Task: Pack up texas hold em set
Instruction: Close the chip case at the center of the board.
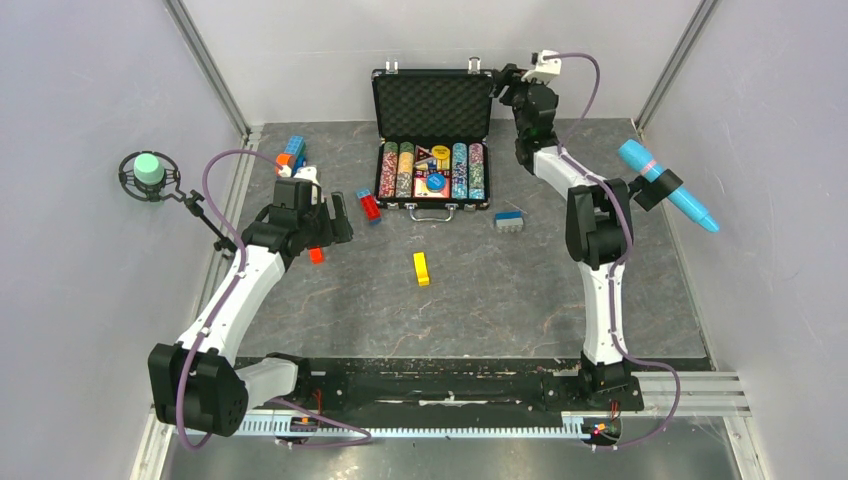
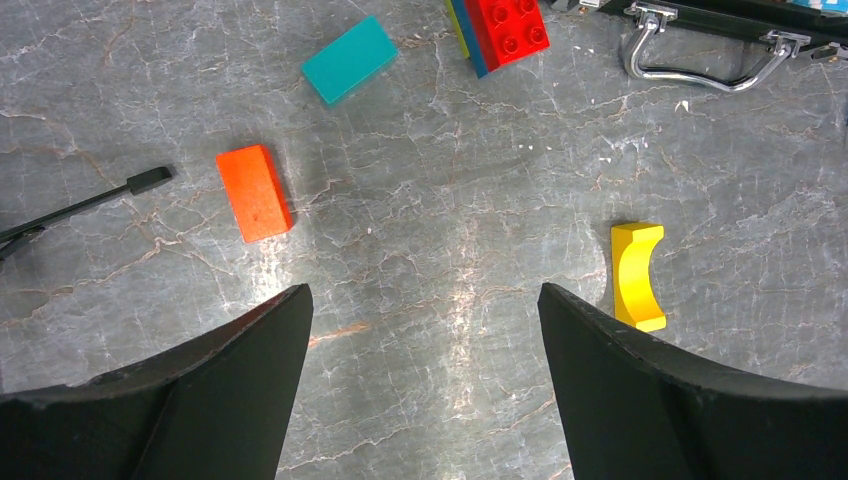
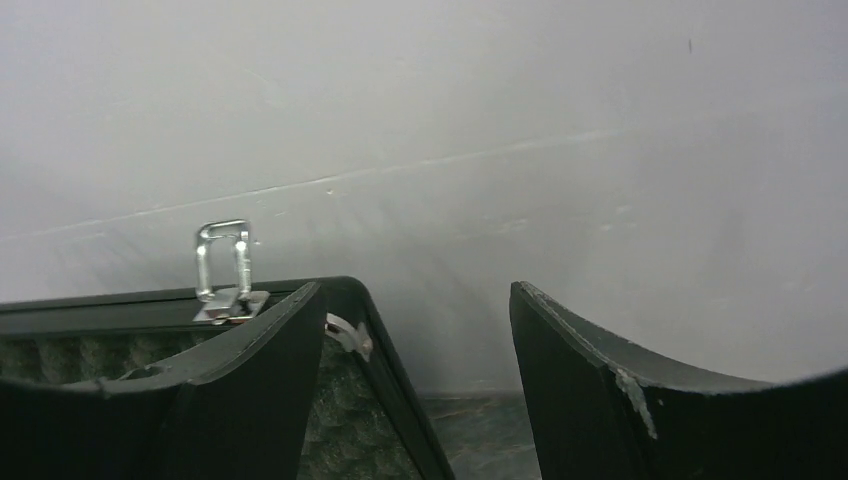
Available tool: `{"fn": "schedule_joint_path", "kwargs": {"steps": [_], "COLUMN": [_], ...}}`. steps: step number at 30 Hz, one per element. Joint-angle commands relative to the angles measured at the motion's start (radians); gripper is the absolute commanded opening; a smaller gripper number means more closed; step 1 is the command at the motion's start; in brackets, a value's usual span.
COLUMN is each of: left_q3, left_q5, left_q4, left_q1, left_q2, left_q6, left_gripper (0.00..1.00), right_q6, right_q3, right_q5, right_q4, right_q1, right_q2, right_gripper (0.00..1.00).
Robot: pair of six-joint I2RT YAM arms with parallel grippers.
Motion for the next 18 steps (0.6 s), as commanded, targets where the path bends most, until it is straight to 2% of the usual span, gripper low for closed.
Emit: {"fn": "schedule_joint_path", "kwargs": {"steps": [1,9,18], "left_q3": [-0.002,-0.003,-0.003], "left_q5": [0.010,0.009,0.012], "left_q4": [0.035,0.035,0.035], "left_q1": [0.003,0.003,0.003], "left_q2": [-0.012,-0.019,-0.024], "left_q6": [0.070,0.071,0.071], "left_gripper": [0.90,0.90,0.90], "right_q6": [0.294,0.528,0.582], "right_q3": [0.056,0.023,0.167], "right_q5": [-0.026,0.003,-0.019], "right_q4": [0.142,0.351,0.192], "right_q1": [-0.019,-0.032,-0.035], "right_q2": [0.054,0.102,0.180], "right_gripper": [0.70,0.70,0.69]}}
